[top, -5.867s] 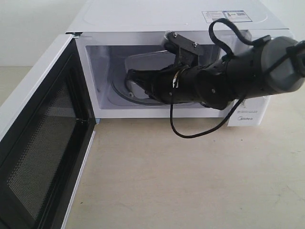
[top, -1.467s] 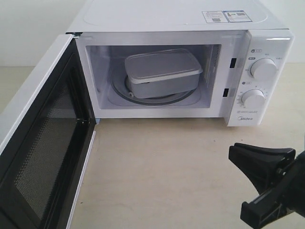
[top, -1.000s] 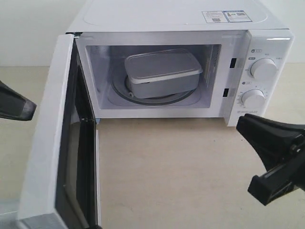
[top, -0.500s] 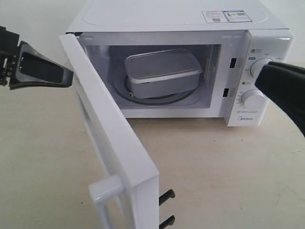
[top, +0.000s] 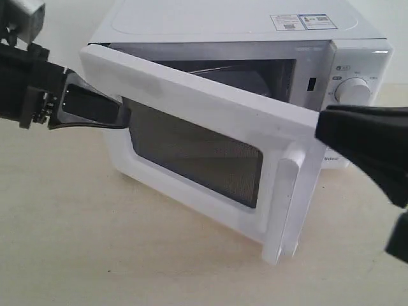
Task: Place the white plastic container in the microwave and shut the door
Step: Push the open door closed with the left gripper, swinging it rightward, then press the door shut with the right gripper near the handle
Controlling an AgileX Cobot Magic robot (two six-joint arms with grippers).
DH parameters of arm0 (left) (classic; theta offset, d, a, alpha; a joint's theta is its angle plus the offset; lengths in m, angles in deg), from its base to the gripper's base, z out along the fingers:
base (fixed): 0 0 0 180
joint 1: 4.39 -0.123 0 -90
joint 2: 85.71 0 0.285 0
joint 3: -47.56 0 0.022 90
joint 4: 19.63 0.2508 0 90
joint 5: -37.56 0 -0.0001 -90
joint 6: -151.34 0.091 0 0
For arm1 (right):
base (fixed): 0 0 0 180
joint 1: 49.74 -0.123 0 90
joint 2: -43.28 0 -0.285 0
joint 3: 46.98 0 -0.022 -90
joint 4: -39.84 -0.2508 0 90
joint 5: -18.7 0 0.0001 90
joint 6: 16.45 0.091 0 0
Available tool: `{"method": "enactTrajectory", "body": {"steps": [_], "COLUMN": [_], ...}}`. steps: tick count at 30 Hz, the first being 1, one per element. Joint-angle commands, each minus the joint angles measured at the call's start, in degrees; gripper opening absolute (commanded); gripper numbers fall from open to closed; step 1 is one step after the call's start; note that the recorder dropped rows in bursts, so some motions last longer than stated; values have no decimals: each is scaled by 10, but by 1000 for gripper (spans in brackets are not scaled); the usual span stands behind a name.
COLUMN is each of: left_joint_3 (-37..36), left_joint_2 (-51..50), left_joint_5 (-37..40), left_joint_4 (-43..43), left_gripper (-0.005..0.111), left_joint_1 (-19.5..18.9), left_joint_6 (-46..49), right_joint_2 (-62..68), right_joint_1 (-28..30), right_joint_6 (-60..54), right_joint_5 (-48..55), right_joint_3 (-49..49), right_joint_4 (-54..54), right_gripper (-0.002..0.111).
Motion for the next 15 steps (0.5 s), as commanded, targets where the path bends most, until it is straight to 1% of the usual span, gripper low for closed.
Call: {"method": "enactTrajectory", "body": {"steps": [1, 3, 5, 6, 8, 9, 10, 11, 13, 15], "left_joint_3": [3, 2, -8, -12, -26, -38, -46, -56, -67, -73], "left_joint_2": [82, 131, 197, 216, 277, 317, 344, 380, 422, 454], "left_joint_5": [15, 16, 12, 5, -37, -73, -92, -119, -143, -156], "left_joint_4": [7, 15, 26, 37, 100, 161, 192, 242, 291, 353], "left_gripper": [4, 4, 4, 4, 4, 4, 4, 4, 4, 4], "left_joint_1": [3, 3, 3, 3, 3, 3, 3, 3, 2, 2], "left_joint_6": [25, 27, -6, -20, -92, -153, -193, -247, -302, -352], "right_joint_2": [119, 176, 226, 236, 259, 273, 285, 309, 334, 353], "right_joint_1": [7, 37, 95, 110, 128, 134, 141, 146, 152, 152], "right_joint_6": [-3, -3, 0, 0, -3, -9, -9, -8, -8, -8], "right_joint_5": [-44, -62, -56, -51, -45, -49, -52, -52, -57, -83], "right_joint_3": [-27, -61, -102, -112, -129, -135, -138, -146, -157, -164], "right_joint_4": [6, 6, -10, -21, -25, -25, -25, -25, -25, -25], "right_gripper": [0, 0, 0, 0, 0, 0, 0, 0, 0, 0]}}
